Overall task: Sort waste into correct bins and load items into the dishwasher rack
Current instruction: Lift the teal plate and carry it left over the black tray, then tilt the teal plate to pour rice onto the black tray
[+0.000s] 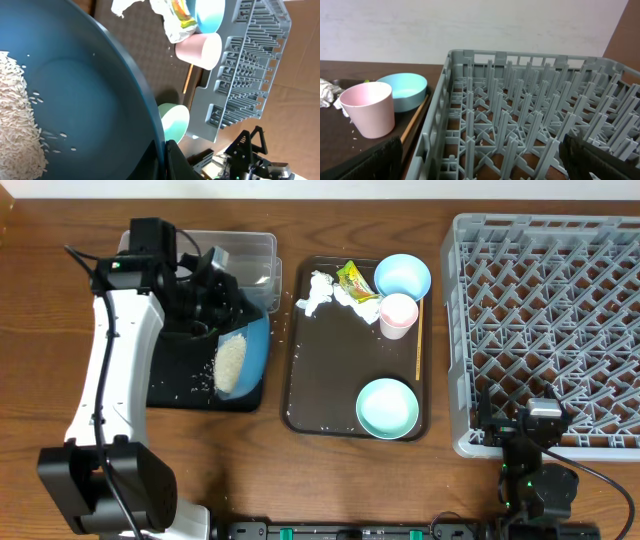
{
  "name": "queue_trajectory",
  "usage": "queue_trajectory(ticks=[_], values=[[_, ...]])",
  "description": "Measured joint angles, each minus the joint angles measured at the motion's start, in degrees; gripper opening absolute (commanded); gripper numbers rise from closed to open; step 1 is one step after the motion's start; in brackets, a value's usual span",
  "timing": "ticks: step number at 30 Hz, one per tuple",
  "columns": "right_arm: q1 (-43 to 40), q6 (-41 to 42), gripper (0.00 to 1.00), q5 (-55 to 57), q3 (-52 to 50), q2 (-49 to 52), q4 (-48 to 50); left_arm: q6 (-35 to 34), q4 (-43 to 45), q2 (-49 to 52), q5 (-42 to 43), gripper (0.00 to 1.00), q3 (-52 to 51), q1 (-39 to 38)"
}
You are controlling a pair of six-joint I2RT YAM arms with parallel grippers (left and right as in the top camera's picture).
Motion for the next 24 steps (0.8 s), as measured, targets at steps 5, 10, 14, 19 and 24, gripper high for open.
queue_trajectory(ticks=[5, 10, 14, 19, 24], values=[[0.0, 0.0, 0.99, 0.0, 0.0, 0.0, 0.0, 2.6, -0.5, 0.0, 3.8, 0.06, -0.2, 2.0], [0.0, 0.0, 0.99, 0.0, 0.0, 0.0, 0.0, 5.4, -2.7, 0.0, 7.1, 0.06, -0.2, 3.9], [0.0, 0.0, 0.99, 0.0, 0.0, 0.0, 0.0, 7.5, -4.5, 0.0, 8.5, 0.07, -0.3, 5.5], [0.0, 0.0, 0.99, 0.0, 0.0, 0.0, 0.0, 9.2, -4.7, 0.0, 9.3, 0.06, -0.3, 7.7], [0.0, 0.0, 0.99, 0.0, 0.0, 0.0, 0.0, 11.8, -5.3, 0.0, 11.3, 0.06, -0.7, 9.1]])
